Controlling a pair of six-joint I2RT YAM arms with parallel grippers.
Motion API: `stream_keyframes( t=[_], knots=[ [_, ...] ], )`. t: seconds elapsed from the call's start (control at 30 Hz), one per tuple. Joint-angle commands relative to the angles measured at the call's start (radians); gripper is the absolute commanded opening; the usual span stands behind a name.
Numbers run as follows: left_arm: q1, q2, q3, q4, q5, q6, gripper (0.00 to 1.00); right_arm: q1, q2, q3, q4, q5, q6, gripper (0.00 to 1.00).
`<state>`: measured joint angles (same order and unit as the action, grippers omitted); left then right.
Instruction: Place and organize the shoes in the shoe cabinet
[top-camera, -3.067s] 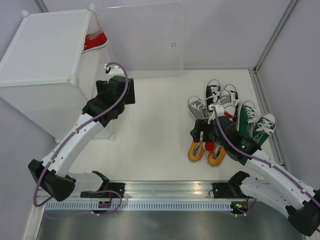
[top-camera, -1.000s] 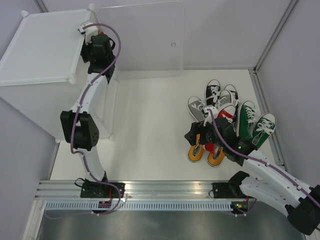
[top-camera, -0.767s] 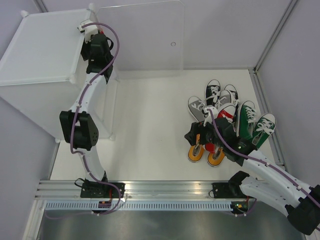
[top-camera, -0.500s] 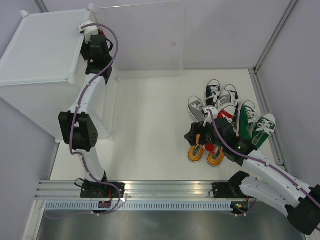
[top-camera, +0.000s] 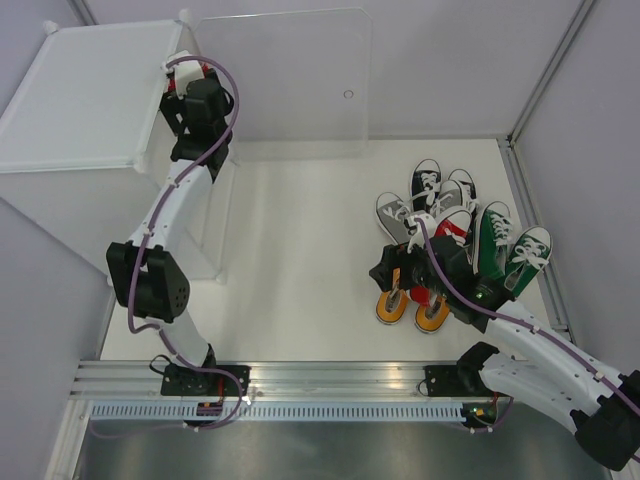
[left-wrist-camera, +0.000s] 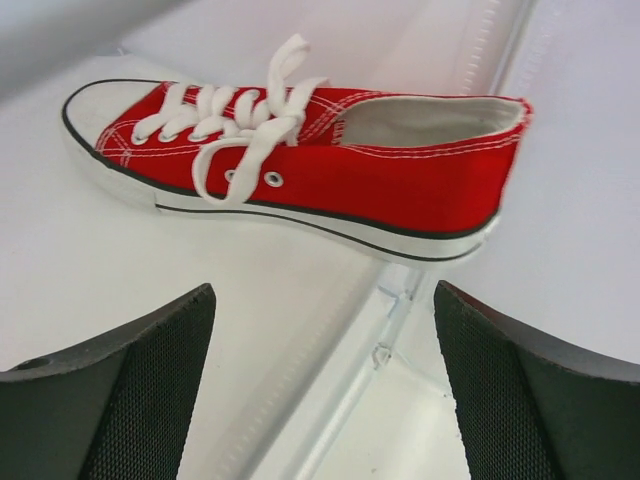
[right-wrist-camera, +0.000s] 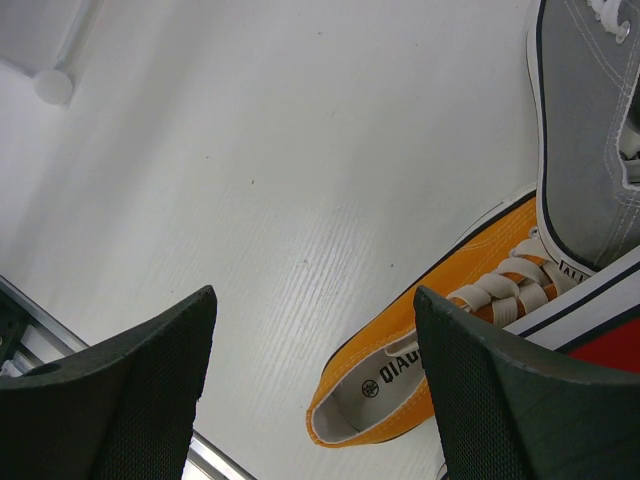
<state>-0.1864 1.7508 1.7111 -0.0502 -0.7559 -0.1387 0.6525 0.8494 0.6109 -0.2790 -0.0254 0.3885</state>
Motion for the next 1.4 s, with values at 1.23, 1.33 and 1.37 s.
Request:
stream_keyframes(
  t=[1.23,1.33,1.37],
  knots=[
    [-0.028,0.360,0.490,-0.023,0.161,0.137,0.87,0.003,0.033,0.006,0.026,0.019,-0.011,0.84],
    [-0.028,0.351,0.489,-0.016,0.145,0.177,0.87,0.003,0.028,0.004,0.024,0.019,-0.011,0.84],
    [-0.027,0.348,0.489,-0.016,0.145,0.179,0.87,0.001,0.028,0.003,0.024,0.019,-0.011,0.84]
  ],
)
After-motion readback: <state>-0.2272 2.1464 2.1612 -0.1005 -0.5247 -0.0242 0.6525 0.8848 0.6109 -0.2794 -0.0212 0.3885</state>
